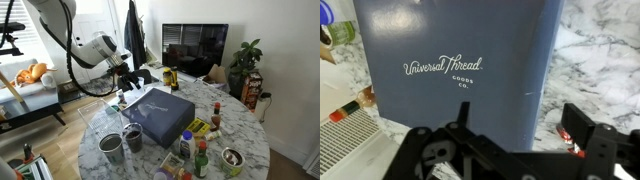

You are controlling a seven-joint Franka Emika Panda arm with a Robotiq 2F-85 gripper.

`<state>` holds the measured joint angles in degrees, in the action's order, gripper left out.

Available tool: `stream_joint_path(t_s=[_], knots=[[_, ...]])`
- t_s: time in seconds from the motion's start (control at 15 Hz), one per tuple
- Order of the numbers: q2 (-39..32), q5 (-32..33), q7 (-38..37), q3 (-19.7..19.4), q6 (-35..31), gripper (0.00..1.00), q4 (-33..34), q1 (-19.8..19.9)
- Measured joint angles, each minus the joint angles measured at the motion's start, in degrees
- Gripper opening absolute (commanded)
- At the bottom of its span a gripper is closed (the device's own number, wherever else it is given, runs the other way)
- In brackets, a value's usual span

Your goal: Remove the lid from the box, remove the black purse, put it on the table and then put the transparent storage box in the box

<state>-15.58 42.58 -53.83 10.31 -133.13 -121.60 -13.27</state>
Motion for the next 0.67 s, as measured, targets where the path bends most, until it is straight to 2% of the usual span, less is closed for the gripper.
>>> stream_joint_path(t_s=[0.27, 0.4, 0.67], knots=[[8.8, -9.1, 6.0, -3.2, -15.1, 1.00, -12.4, 5.8], [10.9, -10.0, 6.4, -3.7, -17.0, 1.00, -15.4, 6.8], [10.9, -11.1, 6.1, -4.7, -16.9, 1.00, -15.1, 6.7]])
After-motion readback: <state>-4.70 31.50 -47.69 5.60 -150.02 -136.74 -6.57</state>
